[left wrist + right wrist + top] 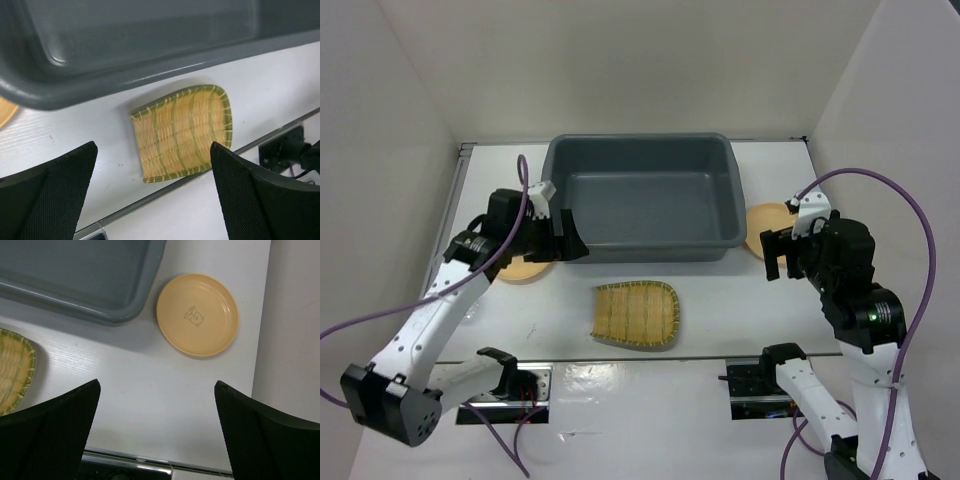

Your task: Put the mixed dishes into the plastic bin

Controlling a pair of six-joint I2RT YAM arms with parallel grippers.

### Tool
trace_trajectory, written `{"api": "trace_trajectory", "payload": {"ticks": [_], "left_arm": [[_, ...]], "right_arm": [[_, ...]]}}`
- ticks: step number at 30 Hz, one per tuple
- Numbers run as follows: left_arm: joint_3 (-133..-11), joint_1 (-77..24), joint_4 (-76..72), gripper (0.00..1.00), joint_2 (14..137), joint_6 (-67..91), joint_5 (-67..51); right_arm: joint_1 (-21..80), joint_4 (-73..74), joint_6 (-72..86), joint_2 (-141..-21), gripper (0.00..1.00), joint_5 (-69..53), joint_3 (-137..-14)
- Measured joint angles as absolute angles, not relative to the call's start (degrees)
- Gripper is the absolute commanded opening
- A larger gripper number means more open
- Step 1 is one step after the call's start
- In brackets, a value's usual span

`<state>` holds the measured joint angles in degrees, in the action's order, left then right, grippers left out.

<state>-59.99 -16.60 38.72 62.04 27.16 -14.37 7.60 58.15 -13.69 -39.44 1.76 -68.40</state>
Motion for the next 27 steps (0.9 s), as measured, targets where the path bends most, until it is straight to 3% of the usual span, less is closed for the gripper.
{"api": "trace_trajectory", "payload": {"ticks": [9, 19, 27], "left_arm": [[-60.8, -17.4, 40.5, 1.00, 50.5, 30.2, -9.0], [-42.5, -18.6, 40.2, 1.00, 45.9, 35.5, -18.0], [-46.2, -19.6, 42.2, 1.00, 42.4, 36.6, -16.7]], "right_arm": [[7.6, 58.3, -20.2, -38.4, 0.99, 7.8, -62.9], [7.5, 55.6, -32.8, -34.6, 0.99, 3.2, -57.6], [0.3, 46.7, -31.3, -54.2, 0.99, 9.9, -49.2]]}}
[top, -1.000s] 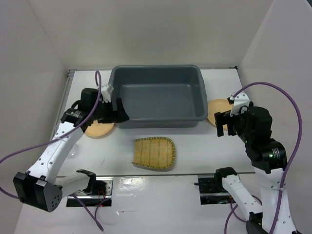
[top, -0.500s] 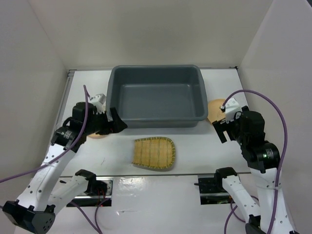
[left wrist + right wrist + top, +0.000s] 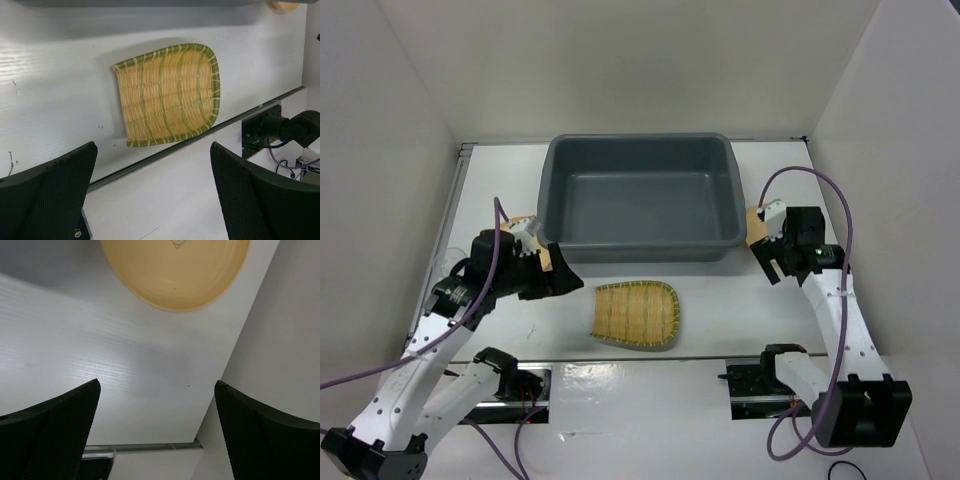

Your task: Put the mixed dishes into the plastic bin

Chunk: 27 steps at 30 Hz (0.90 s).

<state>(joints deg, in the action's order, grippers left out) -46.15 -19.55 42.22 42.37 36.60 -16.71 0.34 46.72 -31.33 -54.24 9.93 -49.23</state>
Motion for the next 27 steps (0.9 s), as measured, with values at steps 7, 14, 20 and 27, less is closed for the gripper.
{"api": "trace_trajectory", "payload": {"ticks": [7, 14, 20, 27], "left_arm": [[-51.0, -19.6, 44.4, 1.00, 43.8, 34.5, -16.4], [-54.1, -19.6, 48.8, 1.00, 44.4, 31.9, -15.4], [-54.5, -19.6, 51.8, 1.00, 41.6, 31.4, -14.7], [-54.5, -19.6, 53.2, 1.00, 41.5, 30.7, -13.9]], "right_arm": [[-3.8, 39.7, -42.9, -56.0, 0.99, 3.4, -42.4], [-13.8, 37.0, -50.2, -67.8, 0.99, -5.9, -42.3], [-22.7, 35.0, -53.6, -76.6, 0.99, -12.0, -46.9], [-21.9, 32.1, -57.2, -78.5, 0.99, -15.4, -46.2]]}}
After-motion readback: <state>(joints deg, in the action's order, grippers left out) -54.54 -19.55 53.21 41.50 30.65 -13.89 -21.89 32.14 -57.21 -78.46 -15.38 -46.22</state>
